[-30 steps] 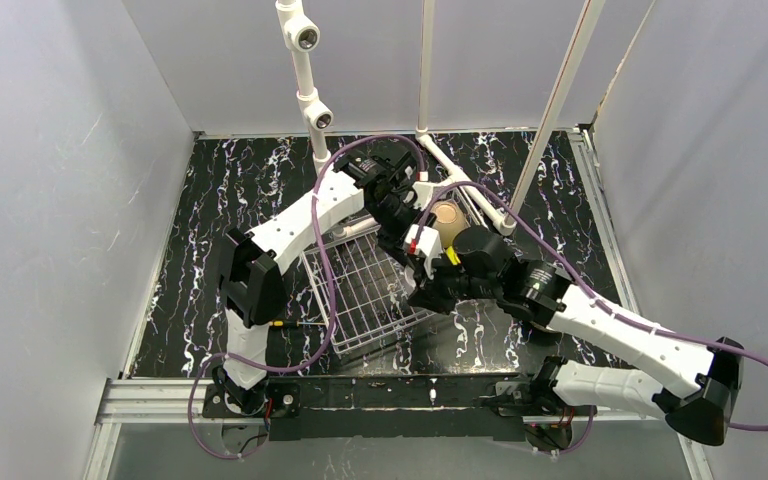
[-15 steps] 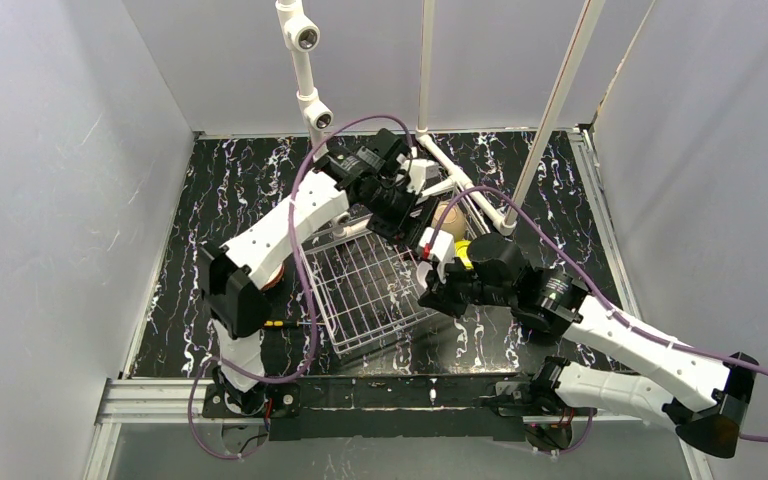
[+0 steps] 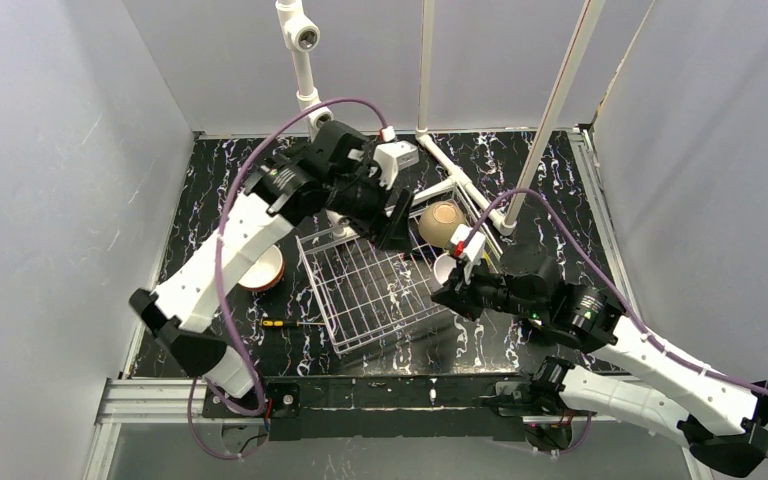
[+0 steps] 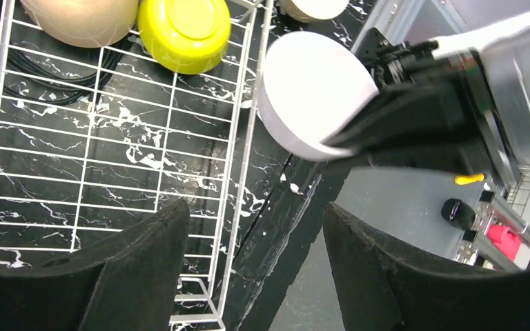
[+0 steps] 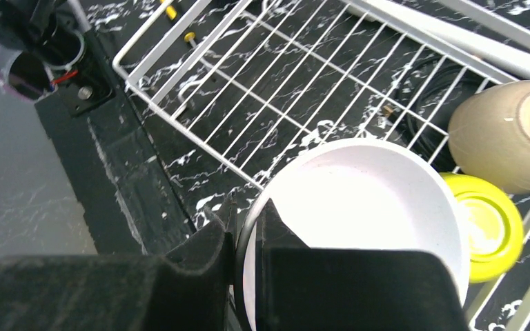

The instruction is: Load the bowls into the dish rack

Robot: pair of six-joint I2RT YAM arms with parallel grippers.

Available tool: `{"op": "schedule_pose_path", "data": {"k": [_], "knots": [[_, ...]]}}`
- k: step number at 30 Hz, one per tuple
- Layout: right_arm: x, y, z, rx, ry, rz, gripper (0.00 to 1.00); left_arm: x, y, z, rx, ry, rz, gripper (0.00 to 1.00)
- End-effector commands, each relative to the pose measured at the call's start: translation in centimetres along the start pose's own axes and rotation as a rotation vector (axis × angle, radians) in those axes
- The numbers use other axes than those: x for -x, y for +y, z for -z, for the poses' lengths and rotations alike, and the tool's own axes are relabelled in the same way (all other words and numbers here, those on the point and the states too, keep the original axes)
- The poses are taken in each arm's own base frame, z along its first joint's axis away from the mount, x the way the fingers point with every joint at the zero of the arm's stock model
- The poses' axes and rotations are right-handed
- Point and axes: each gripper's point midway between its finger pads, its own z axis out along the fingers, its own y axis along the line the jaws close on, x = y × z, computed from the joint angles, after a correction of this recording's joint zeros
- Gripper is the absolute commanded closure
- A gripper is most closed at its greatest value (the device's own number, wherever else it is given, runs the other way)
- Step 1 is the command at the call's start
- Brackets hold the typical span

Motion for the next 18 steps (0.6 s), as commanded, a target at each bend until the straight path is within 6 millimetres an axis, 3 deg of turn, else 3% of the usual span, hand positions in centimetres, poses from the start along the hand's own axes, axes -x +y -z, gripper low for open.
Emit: {"op": "schedule_pose_path", "data": {"k": [1, 6, 11, 13, 18], "knots": [[3.2, -2.6, 0.0, -0.16, -0.131, -0.062, 0.99, -0.9, -3.1, 3.9, -0.09, -0.087, -0.148, 0.32], [5.4, -4.0, -3.1, -0.223, -0.196, -0.178, 0.99, -2.3, -1.7, 6.1, 0.017, -0.184, -0.282, 0.33], [7.4, -5.1, -8.1, -0.266, -0.214, -0.358, 0.99, -1.7, 0.6, 8.8, 0.211, -0.449, -0.303, 0.29], [7.8, -6.0, -9.7, -0.299, -0.249, -0.472, 0.99, -1.2, 0.9, 10.5, 0.26, -0.582, -0.29, 0.26], [9.7, -6.4, -13.4, -0.22, -0.389, -0.675, 0.99, -2.4, 3.6, 11.3, 0.374, -0.731, -0.085, 0.25]]}}
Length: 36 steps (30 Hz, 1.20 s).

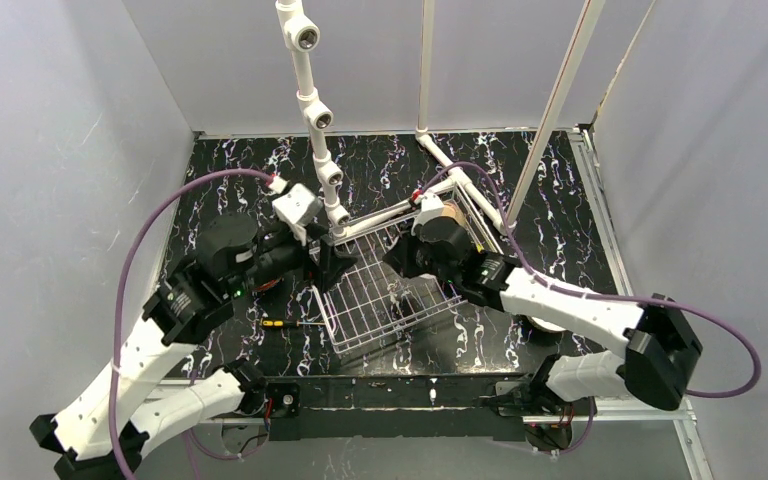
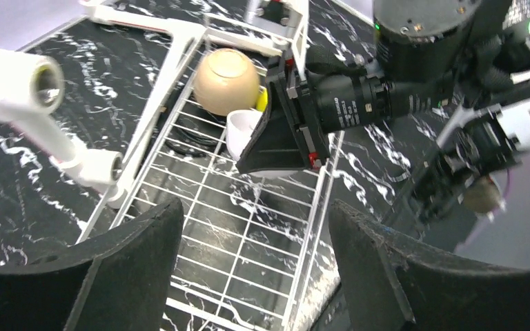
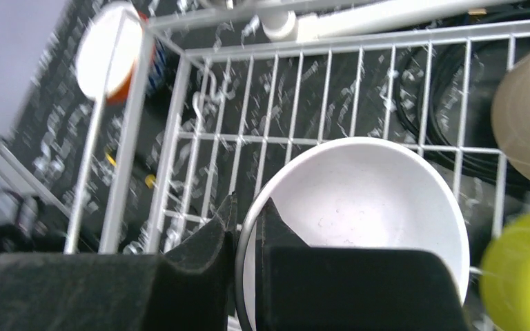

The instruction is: Load the bowls into the dish rack

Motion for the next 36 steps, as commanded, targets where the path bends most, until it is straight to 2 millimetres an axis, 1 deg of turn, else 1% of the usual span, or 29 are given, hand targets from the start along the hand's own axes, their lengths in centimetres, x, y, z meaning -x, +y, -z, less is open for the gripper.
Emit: {"op": "schedule_pose_path", "data": {"k": [1, 4, 6, 8, 10, 13, 16, 19, 22, 25, 29, 32, 35, 36], "knots": [[7.8, 4.2, -1.5, 0.178, -0.279, -0.299, 0.99, 1.5, 3.6, 0.1, 0.229, -0.197, 0.192, 0.25], [7.9, 5.5, -2.8, 0.285, -0.285, -0.407, 0.99, -1.2, 4.8, 0.1, 0.31, -0.188, 0.29, 0.23], [7.5, 6.5, -3.7, 0.355, -0.265, -0.452, 0.99, -3.0, 6.6, 0.9, 0.438, -0.159, 0.366, 0.21], [7.2, 7.4, -4.7, 0.398, -0.236, -0.487, 0.99, -4.7, 7.9, 1.7, 0.547, -0.126, 0.431, 0.19], [6.4, 8.3, -5.7, 0.455, -0.182, -0.519, 0.99, -6.3, 8.7, 2.0, 0.614, -0.09, 0.469, 0.18], [6.5, 9.1, -5.9, 0.569, -0.185, -0.602, 0.99, -8.1, 8.8, 2.0, 0.646, -0.048, 0.517, 0.16], [5.9, 8.5, -6.5, 0.585, -0.18, -0.647, 0.99, -9.2, 8.5, 1.5, 0.634, -0.025, 0.539, 0.15], [5.5, 8.3, -6.5, 0.626, -0.168, -0.688, 0.99, -10.1, 8.2, 1.1, 0.625, -0.003, 0.555, 0.12], [4.3, 7.6, -7.0, 0.626, -0.134, -0.736, 0.99, -11.1, 8.2, 0.6, 0.633, 0.027, 0.57, 0.1], [3.4, 7.1, -7.2, 0.649, -0.098, -0.819, 0.99, -12.9, 8.8, 0.4, 0.698, 0.075, 0.616, 0.04], [2.4, 6.7, -7.6, 0.631, -0.067, -0.849, 0.99, -14.8, 9.0, -0.3, 0.723, 0.136, 0.635, 0.03], [1.6, 5.5, -8.0, 0.577, -0.052, -0.852, 0.99, -16.1, 8.7, -1.0, 0.714, 0.192, 0.647, 0.02], [0.9, 3.6, -8.5, 0.524, -0.049, -0.855, 0.98, -18.1, 8.9, -1.1, 0.757, 0.256, 0.682, 0.02], [0.6, 2.9, -8.7, 0.506, -0.047, -0.857, 0.96, -18.7, 9.0, -1.1, 0.768, 0.274, 0.693, 0.02]]}}
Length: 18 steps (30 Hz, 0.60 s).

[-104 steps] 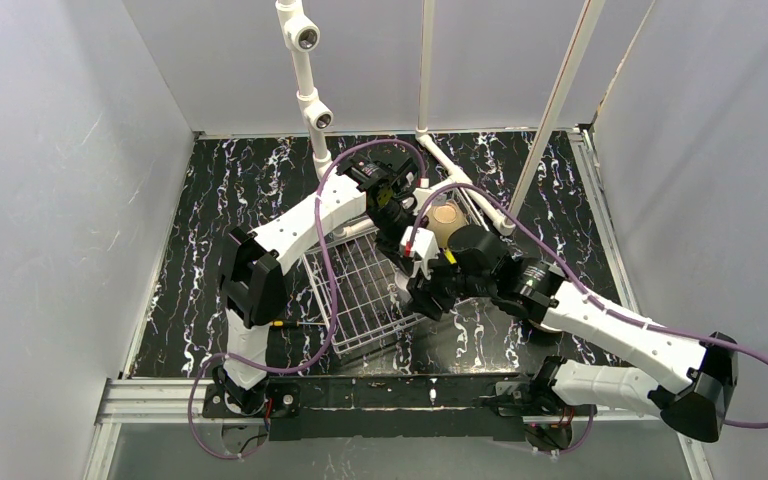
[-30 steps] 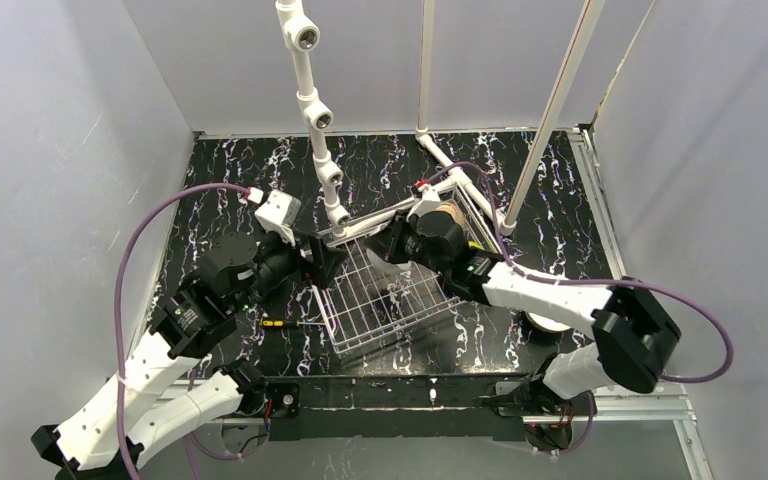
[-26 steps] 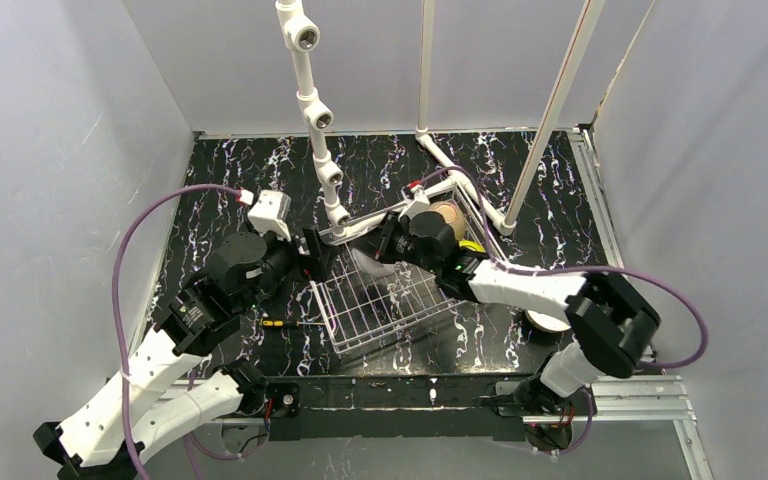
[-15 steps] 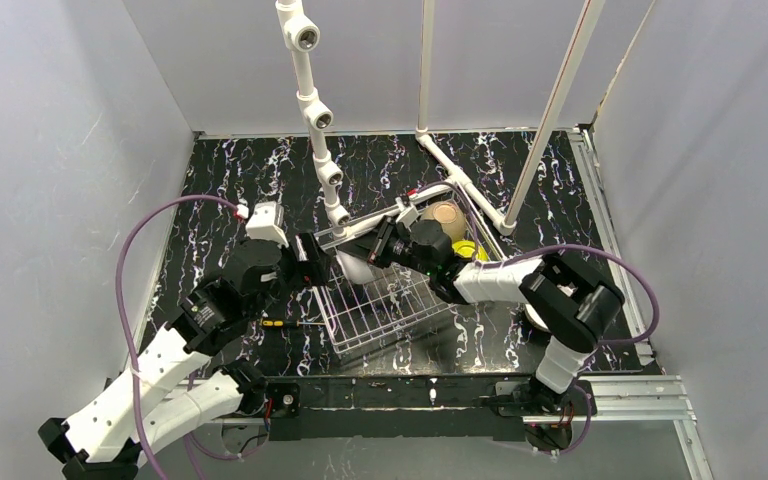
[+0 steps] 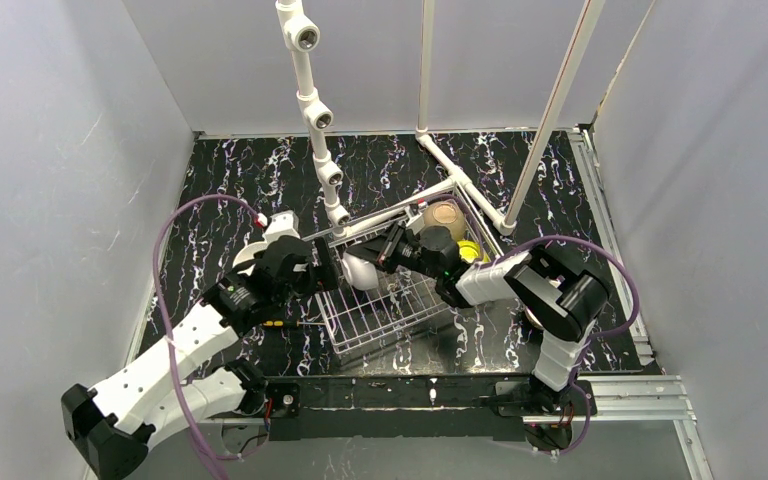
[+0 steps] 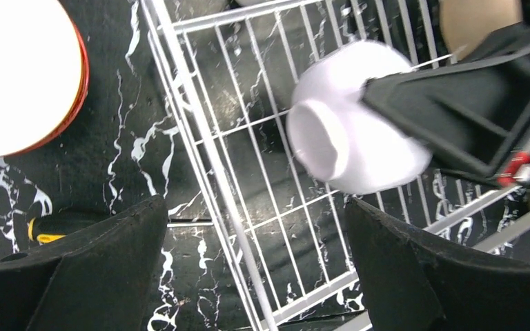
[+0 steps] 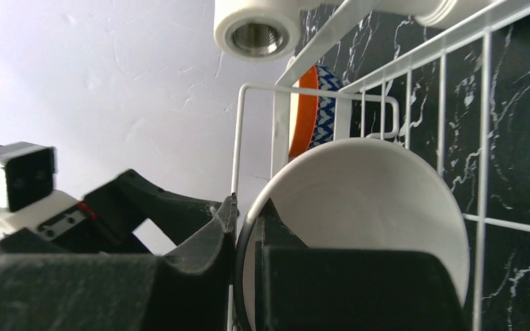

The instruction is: Load the bowls into the dish rack

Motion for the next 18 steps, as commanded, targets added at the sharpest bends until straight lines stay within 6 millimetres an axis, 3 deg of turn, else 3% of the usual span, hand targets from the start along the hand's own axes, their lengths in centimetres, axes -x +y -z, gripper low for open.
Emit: {"op": "schedule_pose_path", "data": {"k": [1, 10, 18], "knots": [[1.5, -1.1, 1.0, -0.014, -0.02, 0.0, 0.95, -2.2, 2.0, -1.1, 0.095, 0.072, 0.044, 0.02], [2.3, -3.8, 1.7, -0.097, -0.04, -0.016, 0.71, -4.2, 4.5, -2.3, 0.172, 0.111, 0.068, 0.02], [5.1, -4.8, 3.0, -0.236, -0.127, 0.079, 0.5, -5.2, 4.7, -2.8, 0.155, 0.138, 0.084, 0.02]]}}
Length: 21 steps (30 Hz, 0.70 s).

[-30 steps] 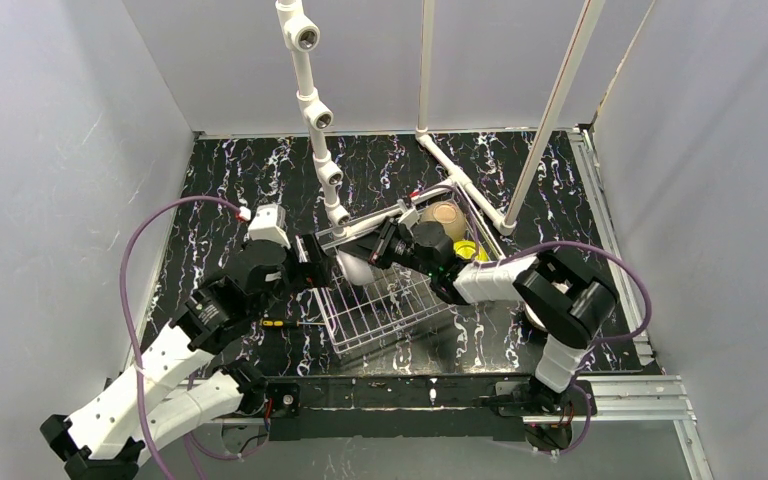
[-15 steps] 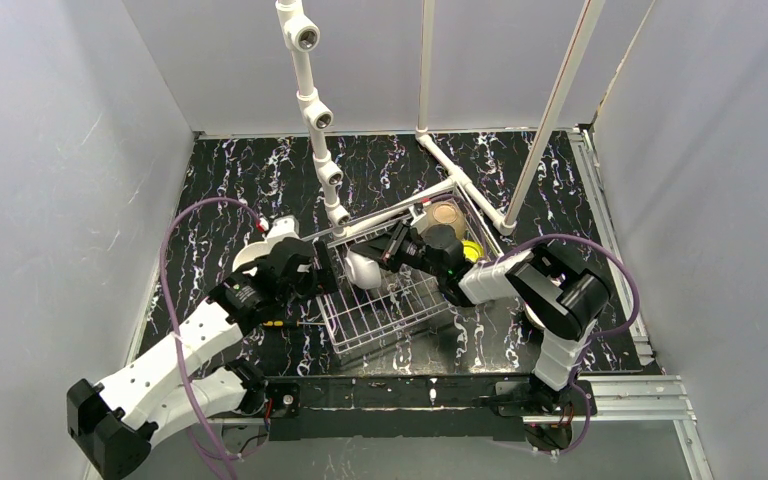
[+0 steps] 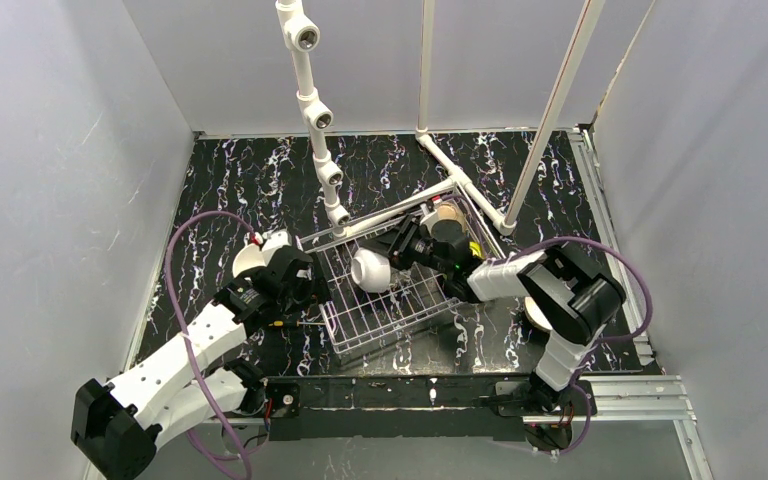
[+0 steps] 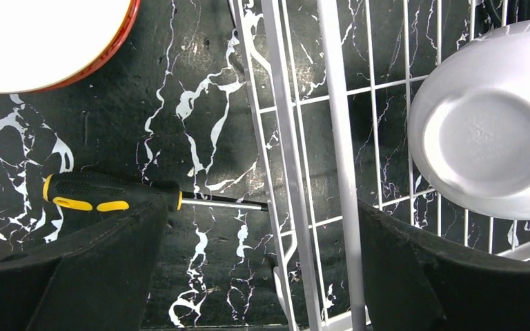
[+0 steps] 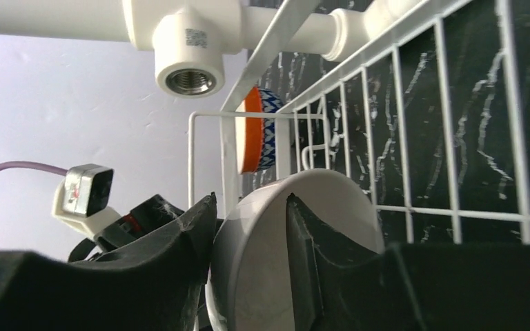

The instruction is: Load the bowls into the dish rack

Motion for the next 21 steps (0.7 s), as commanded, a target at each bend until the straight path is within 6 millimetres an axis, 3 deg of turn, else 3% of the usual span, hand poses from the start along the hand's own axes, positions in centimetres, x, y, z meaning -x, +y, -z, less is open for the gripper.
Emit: {"op": "schedule_pose_path", "data": {"k": [1, 5, 9, 13, 18, 21], "knots": [[2.2, -2.2, 1.1, -0.153, -0.083, 0.103, 0.45, 0.2, -0.2, 0.0, -0.014, -0.003, 0.015, 0.02], [4.1, -1.9, 2.0, -0.27, -0.137, 0.225, 0.33, 0.4, -1.2, 0.2, -0.064, 0.007, -0.001, 0.02], [6.7, -0.2, 3.3, -0.354, -0.199, 0.385, 0.29, 1.0, -2.2, 0.5, -0.106, 0.003, -0.04, 0.02], [7.6, 1.0, 4.5, -0.414, -0.188, 0.512, 0.26, 1.9, -1.9, 0.8, -0.087, -0.015, -0.07, 0.02], [7.1, 2.4, 5.4, -0.455, -0.142, 0.644, 0.24, 3.0, -2.0, 1.3, -0.097, -0.036, -0.073, 0.02], [4.8, 1.9, 5.5, -0.494, -0.065, 0.69, 0.24, 3.8, -2.5, 1.8, -0.115, -0.052, -0.069, 0.02]]}}
